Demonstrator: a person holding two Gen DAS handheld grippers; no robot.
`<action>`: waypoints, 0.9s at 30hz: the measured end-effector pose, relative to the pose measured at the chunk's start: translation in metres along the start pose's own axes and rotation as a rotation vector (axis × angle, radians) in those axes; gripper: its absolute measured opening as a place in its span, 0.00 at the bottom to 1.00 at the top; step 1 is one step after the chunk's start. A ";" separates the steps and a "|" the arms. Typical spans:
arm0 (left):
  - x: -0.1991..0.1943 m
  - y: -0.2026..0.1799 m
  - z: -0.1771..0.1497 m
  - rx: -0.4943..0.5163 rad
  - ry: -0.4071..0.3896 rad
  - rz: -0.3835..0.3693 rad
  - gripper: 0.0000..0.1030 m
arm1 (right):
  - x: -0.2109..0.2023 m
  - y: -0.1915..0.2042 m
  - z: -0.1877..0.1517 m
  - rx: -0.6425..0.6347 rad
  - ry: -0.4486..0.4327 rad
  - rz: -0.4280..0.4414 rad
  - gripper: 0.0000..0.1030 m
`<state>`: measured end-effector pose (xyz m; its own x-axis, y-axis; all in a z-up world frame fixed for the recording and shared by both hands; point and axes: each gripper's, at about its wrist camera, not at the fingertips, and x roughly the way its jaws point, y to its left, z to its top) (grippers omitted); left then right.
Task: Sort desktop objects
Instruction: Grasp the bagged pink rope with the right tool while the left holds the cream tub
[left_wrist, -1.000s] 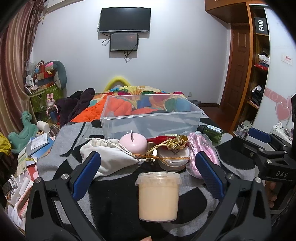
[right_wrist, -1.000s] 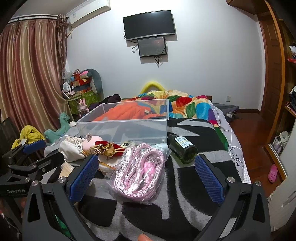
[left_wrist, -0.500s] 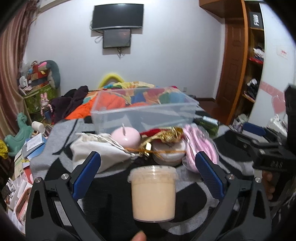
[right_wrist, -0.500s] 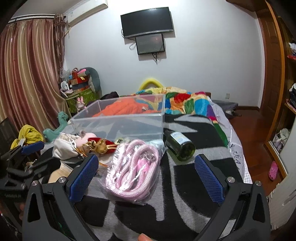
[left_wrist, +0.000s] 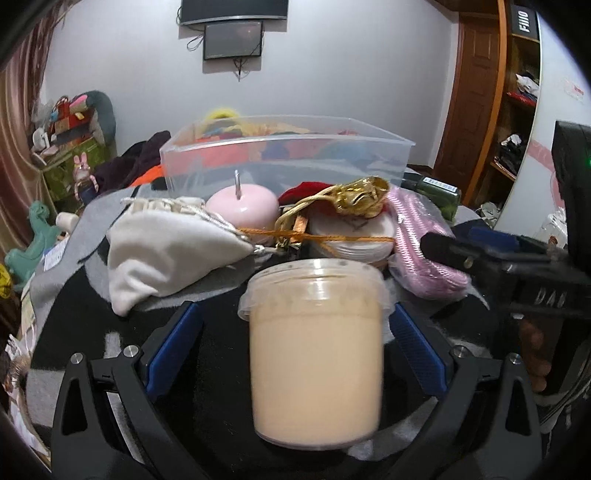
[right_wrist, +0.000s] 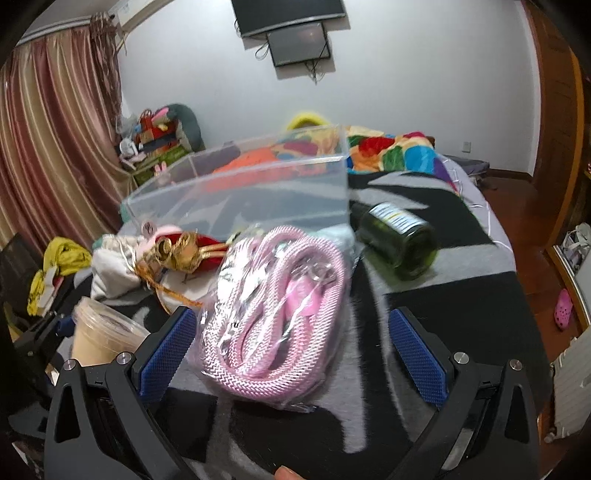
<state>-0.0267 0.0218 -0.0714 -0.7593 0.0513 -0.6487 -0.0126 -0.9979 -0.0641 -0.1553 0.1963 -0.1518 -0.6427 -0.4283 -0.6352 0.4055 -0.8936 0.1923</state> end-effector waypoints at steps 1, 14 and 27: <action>0.001 0.001 -0.001 -0.004 0.000 0.001 1.00 | 0.005 0.002 -0.001 -0.008 0.011 -0.007 1.00; 0.010 -0.008 -0.006 0.030 -0.039 0.064 0.73 | 0.026 0.004 -0.011 -0.015 0.041 -0.036 0.96; -0.011 0.001 -0.001 -0.004 -0.091 0.062 0.65 | -0.002 -0.013 -0.009 -0.037 0.003 -0.045 0.54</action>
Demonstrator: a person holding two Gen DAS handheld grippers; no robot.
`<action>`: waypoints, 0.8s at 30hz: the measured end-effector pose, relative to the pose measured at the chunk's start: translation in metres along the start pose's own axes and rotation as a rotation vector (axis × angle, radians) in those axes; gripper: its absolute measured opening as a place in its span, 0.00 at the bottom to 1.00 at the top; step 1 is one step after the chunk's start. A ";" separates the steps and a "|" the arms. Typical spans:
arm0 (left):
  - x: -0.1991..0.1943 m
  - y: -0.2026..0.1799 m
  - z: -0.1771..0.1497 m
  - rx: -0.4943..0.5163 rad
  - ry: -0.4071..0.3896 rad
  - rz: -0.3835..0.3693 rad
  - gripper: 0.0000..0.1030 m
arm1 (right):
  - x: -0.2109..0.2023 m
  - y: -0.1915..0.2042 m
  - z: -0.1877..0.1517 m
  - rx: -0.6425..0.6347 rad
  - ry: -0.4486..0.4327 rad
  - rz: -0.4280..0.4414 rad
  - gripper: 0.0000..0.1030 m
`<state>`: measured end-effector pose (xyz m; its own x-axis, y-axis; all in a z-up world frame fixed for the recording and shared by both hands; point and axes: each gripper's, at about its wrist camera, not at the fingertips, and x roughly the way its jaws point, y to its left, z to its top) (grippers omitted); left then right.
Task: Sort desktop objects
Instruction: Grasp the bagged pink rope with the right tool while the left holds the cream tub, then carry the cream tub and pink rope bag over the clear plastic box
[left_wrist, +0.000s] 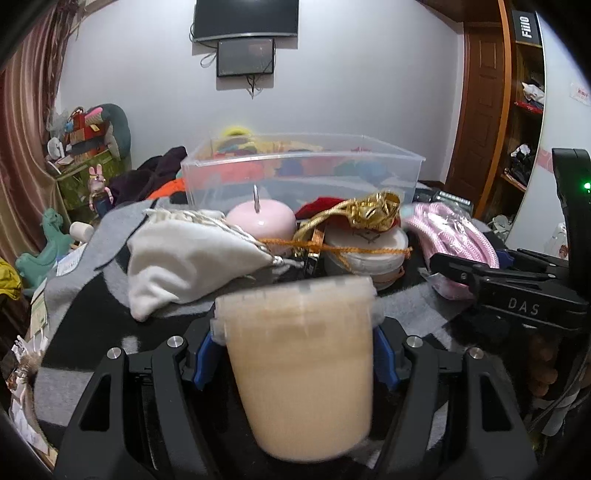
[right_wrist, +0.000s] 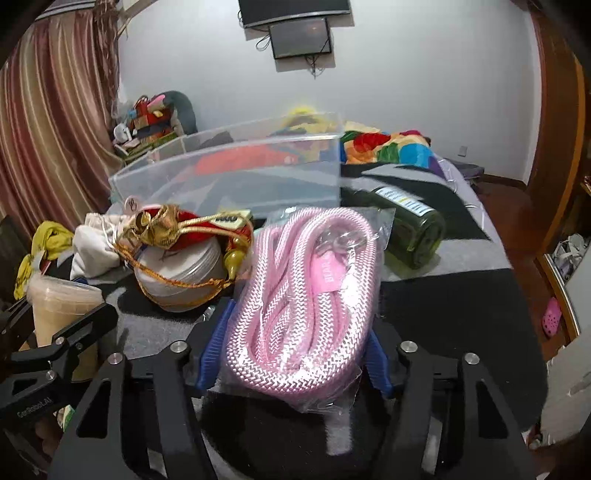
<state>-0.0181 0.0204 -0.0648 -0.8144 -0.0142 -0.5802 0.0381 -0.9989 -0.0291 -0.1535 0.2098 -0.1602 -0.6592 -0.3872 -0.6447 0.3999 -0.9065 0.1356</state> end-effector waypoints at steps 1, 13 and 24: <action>-0.002 0.001 0.001 -0.006 -0.004 -0.005 0.65 | -0.002 0.001 0.001 -0.001 -0.007 0.000 0.53; -0.017 0.016 0.010 -0.061 -0.047 -0.016 0.63 | -0.023 0.003 0.017 0.045 -0.075 0.064 0.18; -0.014 0.012 0.009 -0.068 -0.034 -0.023 0.63 | -0.010 0.005 0.005 -0.002 -0.035 0.046 0.23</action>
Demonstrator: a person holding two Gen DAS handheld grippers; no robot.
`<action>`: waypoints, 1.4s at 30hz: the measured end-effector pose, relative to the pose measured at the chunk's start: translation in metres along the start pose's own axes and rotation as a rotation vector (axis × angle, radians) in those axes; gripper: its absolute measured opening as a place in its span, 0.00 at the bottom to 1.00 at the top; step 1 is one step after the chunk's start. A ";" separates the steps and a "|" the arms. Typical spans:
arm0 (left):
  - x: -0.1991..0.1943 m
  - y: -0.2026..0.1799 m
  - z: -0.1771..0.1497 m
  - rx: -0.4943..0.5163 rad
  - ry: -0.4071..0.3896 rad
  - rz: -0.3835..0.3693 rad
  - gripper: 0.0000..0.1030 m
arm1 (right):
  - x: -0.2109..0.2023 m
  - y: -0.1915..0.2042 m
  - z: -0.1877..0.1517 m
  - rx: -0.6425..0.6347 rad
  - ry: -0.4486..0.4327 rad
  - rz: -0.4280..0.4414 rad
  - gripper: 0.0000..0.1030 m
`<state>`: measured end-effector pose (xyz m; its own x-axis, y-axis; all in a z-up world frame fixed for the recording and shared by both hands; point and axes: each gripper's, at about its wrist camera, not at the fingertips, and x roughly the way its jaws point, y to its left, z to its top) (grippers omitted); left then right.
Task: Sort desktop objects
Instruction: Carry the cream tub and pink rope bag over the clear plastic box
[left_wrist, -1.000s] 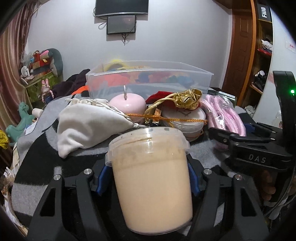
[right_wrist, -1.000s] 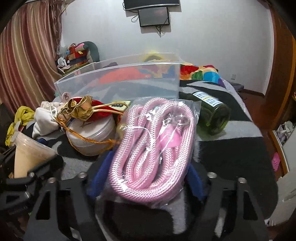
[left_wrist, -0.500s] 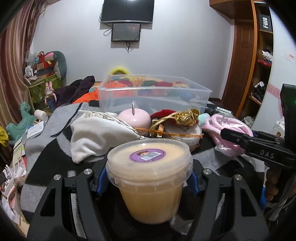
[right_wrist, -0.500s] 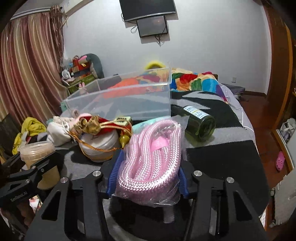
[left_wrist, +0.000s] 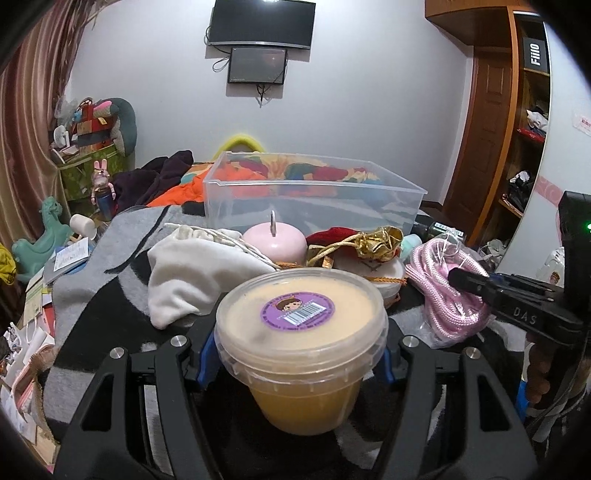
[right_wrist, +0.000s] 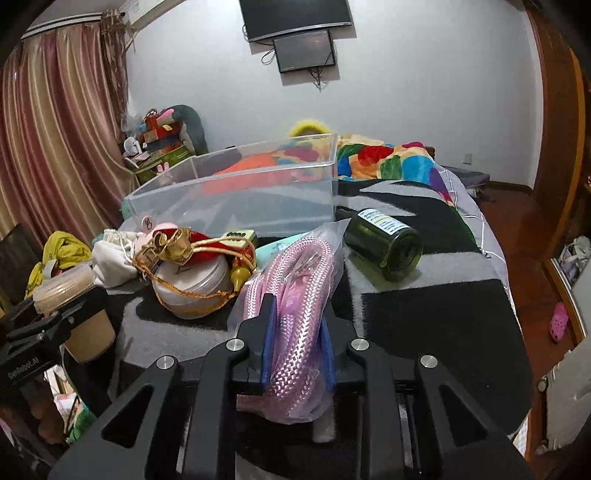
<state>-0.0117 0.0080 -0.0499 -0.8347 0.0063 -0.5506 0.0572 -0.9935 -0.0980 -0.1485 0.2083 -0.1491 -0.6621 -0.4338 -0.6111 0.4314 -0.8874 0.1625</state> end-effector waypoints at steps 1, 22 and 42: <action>0.001 -0.001 -0.001 0.002 0.003 -0.001 0.63 | 0.002 -0.001 -0.001 -0.004 0.006 0.000 0.24; -0.016 0.006 0.002 0.004 -0.049 0.038 0.63 | 0.007 0.016 -0.006 -0.051 0.012 -0.142 0.46; -0.038 0.025 0.070 0.015 -0.148 -0.003 0.63 | -0.055 0.029 0.039 -0.066 -0.184 -0.111 0.45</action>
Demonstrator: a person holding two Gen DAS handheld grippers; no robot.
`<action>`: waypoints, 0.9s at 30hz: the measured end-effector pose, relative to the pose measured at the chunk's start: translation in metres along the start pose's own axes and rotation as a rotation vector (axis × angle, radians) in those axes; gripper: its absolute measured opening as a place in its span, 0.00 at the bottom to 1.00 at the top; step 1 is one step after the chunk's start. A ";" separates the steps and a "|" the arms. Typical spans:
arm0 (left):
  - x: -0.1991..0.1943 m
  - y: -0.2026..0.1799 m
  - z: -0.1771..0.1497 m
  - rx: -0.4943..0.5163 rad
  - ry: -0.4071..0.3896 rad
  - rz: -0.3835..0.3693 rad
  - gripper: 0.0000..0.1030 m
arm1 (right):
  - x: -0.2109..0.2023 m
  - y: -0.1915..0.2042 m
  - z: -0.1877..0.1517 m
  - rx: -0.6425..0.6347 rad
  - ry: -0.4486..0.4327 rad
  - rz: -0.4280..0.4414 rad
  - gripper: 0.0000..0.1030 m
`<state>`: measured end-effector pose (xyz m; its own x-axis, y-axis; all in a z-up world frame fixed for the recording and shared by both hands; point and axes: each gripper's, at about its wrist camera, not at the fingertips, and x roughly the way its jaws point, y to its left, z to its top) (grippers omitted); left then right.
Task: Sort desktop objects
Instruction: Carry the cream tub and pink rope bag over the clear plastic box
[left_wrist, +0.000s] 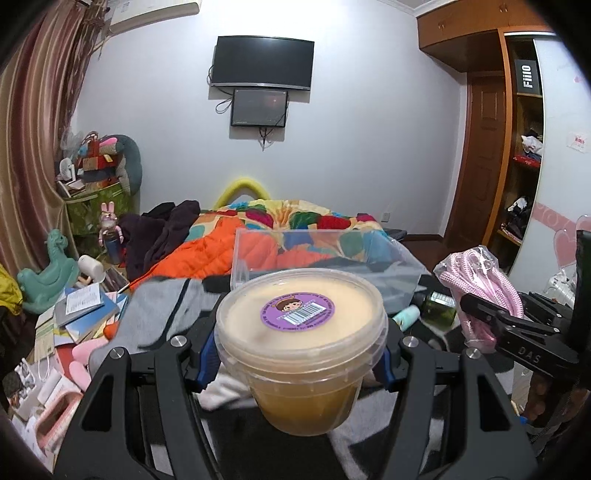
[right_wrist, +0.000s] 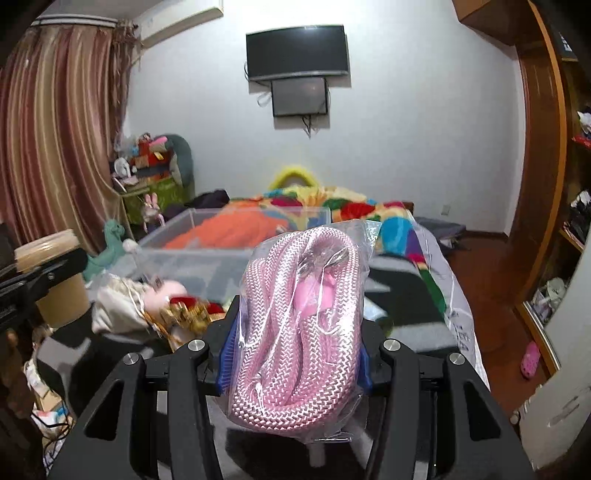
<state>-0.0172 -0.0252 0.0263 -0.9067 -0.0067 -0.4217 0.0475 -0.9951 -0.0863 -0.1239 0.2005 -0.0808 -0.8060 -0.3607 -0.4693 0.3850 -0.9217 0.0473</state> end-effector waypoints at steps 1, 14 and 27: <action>0.002 0.002 0.004 -0.004 0.004 -0.009 0.63 | 0.000 0.001 0.002 0.000 -0.008 0.006 0.45; 0.044 0.018 0.056 -0.002 0.059 -0.017 0.63 | 0.032 0.001 0.046 -0.014 -0.014 0.088 0.45; 0.088 0.026 0.078 -0.019 0.097 -0.024 0.63 | 0.078 -0.005 0.070 -0.019 0.012 0.104 0.45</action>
<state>-0.1289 -0.0591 0.0577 -0.8631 0.0278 -0.5042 0.0349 -0.9928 -0.1144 -0.2201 0.1665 -0.0561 -0.7559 -0.4522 -0.4734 0.4748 -0.8765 0.0791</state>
